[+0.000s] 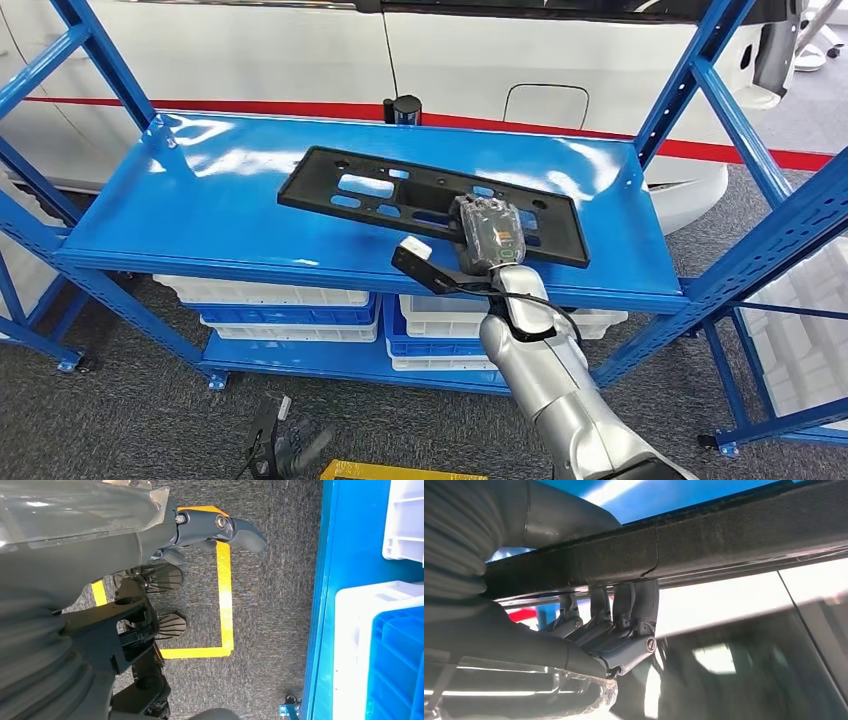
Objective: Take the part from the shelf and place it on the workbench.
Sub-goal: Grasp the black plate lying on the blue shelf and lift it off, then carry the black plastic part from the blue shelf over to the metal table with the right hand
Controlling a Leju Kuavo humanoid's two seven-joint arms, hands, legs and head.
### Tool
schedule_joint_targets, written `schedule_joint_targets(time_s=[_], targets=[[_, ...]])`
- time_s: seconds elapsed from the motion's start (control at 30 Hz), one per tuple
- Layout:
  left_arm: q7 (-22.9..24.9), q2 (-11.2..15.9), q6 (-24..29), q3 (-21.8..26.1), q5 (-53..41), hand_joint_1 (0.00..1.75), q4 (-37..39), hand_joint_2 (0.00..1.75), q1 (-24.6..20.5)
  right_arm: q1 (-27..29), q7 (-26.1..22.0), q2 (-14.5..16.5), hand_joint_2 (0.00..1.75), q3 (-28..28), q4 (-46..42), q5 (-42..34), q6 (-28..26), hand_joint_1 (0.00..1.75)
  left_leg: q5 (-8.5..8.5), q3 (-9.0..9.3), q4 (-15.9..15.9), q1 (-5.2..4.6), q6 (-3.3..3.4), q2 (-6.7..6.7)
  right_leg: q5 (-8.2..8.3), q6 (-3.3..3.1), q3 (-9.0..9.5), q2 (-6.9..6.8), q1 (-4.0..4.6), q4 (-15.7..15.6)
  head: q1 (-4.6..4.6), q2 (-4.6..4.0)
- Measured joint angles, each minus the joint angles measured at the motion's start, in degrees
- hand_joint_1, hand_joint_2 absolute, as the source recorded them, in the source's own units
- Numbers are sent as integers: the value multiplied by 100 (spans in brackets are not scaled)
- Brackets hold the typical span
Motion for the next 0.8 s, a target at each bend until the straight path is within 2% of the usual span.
schedule_joint_targets(time_s=[0.33,0.73,0.8], targets=[[87,10,172,32,37,0,8,175,74,345,12,-273,175,-1,-2043,-6,100,175,0,-1,0,0,0,0,0,0,-1,0,-1,-2,0,0],[92,23,56,119,90,0,8,175,135,623,-13,-470,175,2,-3111,-193,184,175,-17,-5,13,-42,21,-3,3,9,0,-1,-32,-10,-1,0],[92,31,51,122,87,0,8,175,137,680,-14,-494,175,1,-3227,-223,207,175,-17,-7,20,-62,45,-5,15,38,1,-1,-53,-12,-2,0]])
